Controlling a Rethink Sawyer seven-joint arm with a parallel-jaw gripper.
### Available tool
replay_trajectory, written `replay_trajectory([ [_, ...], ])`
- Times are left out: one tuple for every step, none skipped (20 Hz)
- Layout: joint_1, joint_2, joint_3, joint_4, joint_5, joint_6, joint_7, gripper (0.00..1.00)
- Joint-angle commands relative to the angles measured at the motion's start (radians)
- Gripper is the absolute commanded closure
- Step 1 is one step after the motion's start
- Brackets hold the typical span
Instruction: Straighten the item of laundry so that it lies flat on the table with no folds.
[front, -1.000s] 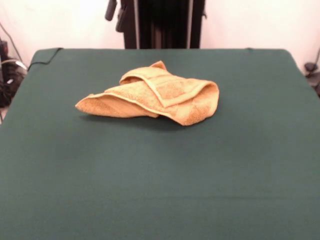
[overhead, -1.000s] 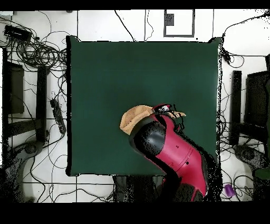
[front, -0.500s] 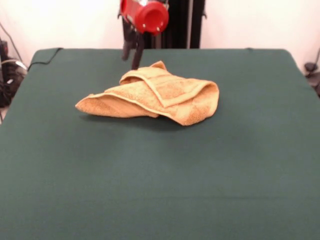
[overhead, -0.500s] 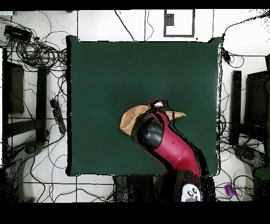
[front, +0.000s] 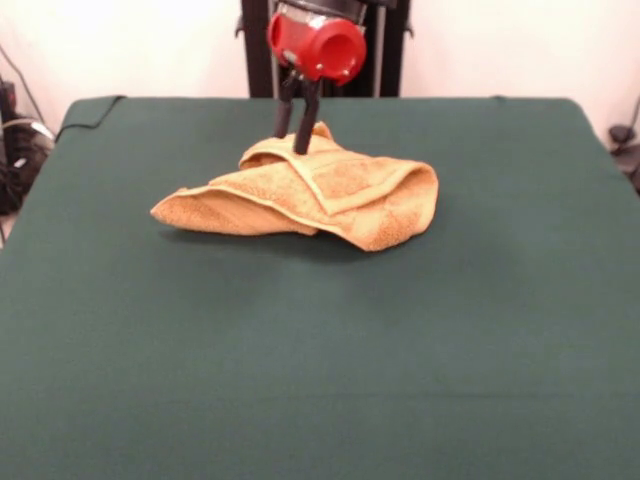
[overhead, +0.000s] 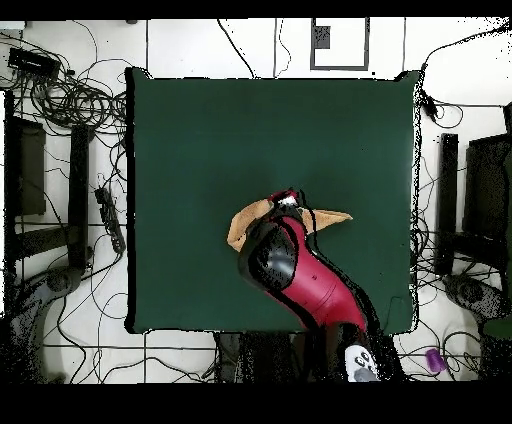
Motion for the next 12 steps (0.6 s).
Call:
replay_trajectory([
  [0.048,-0.080,0.079,0.080,0.060,0.138,0.233,0.00],
  [0.057,-0.097,0.066,0.075,0.069,0.178,0.226,0.00],
  [0.060,-0.116,0.066,0.071,0.076,0.216,0.230,0.00],
  [0.068,-0.131,0.056,0.061,0.083,0.263,0.235,0.00],
  [0.074,-0.139,0.049,0.049,0.088,0.301,0.241,0.00],
  [0.087,-0.146,0.028,0.029,0.088,0.350,0.248,0.00],
  [0.097,-0.148,0.009,0.005,0.082,0.397,0.253,0.00],
  [0.107,-0.150,-0.011,-0.018,0.077,0.444,0.259,0.00],
  [0.117,-0.146,-0.032,-0.043,0.068,0.482,0.264,0.00],
  [0.123,-0.137,-0.051,-0.064,0.057,0.510,0.261,0.00],
  [0.130,-0.128,-0.070,-0.085,0.045,0.538,0.259,0.00],
  [0.126,-0.118,-0.072,-0.087,0.042,0.530,0.248,0.00],
])
